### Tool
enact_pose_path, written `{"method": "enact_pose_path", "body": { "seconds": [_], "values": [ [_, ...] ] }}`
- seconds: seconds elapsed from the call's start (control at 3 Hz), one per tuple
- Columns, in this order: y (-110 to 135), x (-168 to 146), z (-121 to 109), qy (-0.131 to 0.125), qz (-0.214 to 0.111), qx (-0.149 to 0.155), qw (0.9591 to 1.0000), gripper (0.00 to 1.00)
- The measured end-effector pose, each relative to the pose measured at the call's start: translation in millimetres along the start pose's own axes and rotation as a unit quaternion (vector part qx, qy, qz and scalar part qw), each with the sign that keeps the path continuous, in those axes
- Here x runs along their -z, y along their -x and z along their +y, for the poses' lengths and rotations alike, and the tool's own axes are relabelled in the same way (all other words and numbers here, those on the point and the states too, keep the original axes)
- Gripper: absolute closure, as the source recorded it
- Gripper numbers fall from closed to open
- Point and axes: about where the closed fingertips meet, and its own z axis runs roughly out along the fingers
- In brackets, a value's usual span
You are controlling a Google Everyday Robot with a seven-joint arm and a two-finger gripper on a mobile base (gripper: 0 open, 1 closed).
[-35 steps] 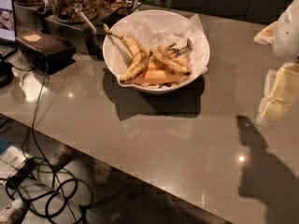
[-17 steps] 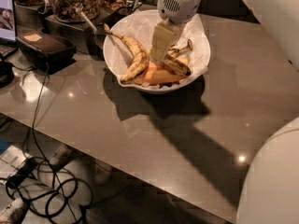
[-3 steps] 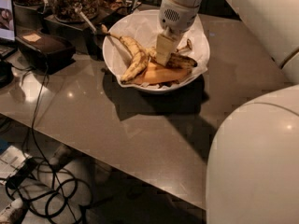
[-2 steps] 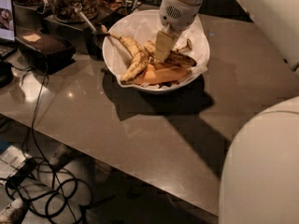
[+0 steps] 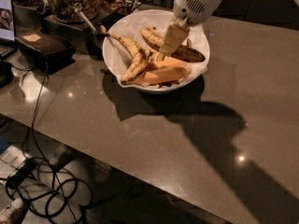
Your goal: Pick banana from white bowl
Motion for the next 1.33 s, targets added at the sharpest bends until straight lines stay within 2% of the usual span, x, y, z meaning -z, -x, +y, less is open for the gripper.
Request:
{"method": "enact_pose_path", "body": {
  "seconds": [0.33, 0.67, 1.0, 1.33],
  "values": [
    [-0.6, 0.7, -0.3, -0.002, -0.001, 0.007, 1.0, 1.0],
    [-2.5, 21.6, 35.7, 0.003, 0.013, 0.005, 0.9999, 1.0],
    [-2.5, 21.7, 35.9, 0.003, 0.013, 0.005, 0.9999, 1.0],
    [-15.4, 23.5, 86.2, 0.023, 0.022, 0.03, 0.999, 1.0]
  ]
}}
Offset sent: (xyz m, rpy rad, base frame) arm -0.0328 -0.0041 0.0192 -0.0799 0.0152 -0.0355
